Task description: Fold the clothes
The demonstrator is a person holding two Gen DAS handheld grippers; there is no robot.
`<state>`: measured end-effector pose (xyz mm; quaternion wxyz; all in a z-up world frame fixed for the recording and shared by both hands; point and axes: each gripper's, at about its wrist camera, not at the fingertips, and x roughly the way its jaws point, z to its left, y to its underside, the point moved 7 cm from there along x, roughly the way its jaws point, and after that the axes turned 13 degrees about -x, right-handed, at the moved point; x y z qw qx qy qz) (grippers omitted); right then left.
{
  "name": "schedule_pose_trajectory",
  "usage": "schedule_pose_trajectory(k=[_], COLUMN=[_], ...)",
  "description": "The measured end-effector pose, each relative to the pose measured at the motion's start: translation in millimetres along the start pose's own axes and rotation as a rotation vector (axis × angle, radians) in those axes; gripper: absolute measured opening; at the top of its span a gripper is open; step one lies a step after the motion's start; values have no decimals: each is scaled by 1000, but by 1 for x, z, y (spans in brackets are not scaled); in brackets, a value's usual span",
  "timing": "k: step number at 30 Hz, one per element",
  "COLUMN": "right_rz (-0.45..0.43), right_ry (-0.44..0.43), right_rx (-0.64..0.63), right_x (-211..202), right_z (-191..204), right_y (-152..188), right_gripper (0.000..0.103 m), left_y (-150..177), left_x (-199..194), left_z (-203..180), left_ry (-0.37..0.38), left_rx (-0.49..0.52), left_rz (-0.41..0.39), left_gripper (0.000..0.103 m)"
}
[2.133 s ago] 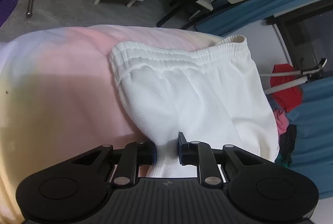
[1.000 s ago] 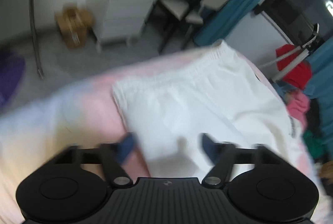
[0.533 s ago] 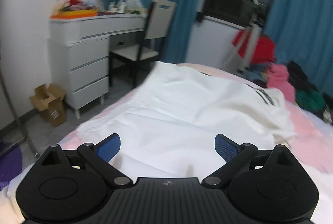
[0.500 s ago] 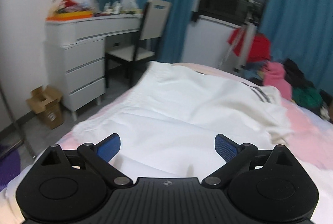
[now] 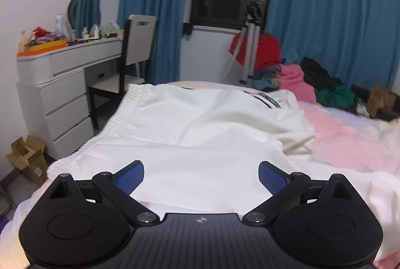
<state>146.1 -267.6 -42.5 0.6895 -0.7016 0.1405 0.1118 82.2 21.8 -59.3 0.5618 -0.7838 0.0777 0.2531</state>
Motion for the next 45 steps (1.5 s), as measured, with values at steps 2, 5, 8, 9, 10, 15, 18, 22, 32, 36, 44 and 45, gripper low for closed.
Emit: schedule_pose_trajectory(k=[2,5,8,9,10,15,18,22,32,36,44,45], right_rz=[0,-2,-4,-6,-8,8,24,29,109,104,68,68], right_ry=[-3,-2,53,78,104,172,159,145,127,142,173,179], right_rx=[-5,41,107,133,158,207,233,235,334,360,380,389], right_x=[0,2,8,11,14,37,59,86,130,124,106,105], right_z=[1,-8,-23,-32,-41,-66,-70,-71,-88,-93,-102,-104], right_y=[-1,-2,2,4,5,26,35,46,72,72,67,67], right_gripper=[76,76,76,76,76,76,76,76,76,76,76,76], left_y=[6,9,13,14,15,15,19,27,34,13,-32,-34], left_x=[9,31,55,64,73,150,209,288,333,311,222,206], left_z=[-11,-45,-92,-110,-128,-222,-267,-299,-322,-344,-430,-446], left_ry=[26,71,120,141,164,233,203,79,-4,29,249,297], left_rx=[45,142,286,325,363,486,526,580,738,711,611,596], left_rz=[13,34,13,-1,-16,-72,-55,-1,-20,-63,-163,-165], left_gripper=[99,98,96,96,96,89,78,66,14,10,9,9])
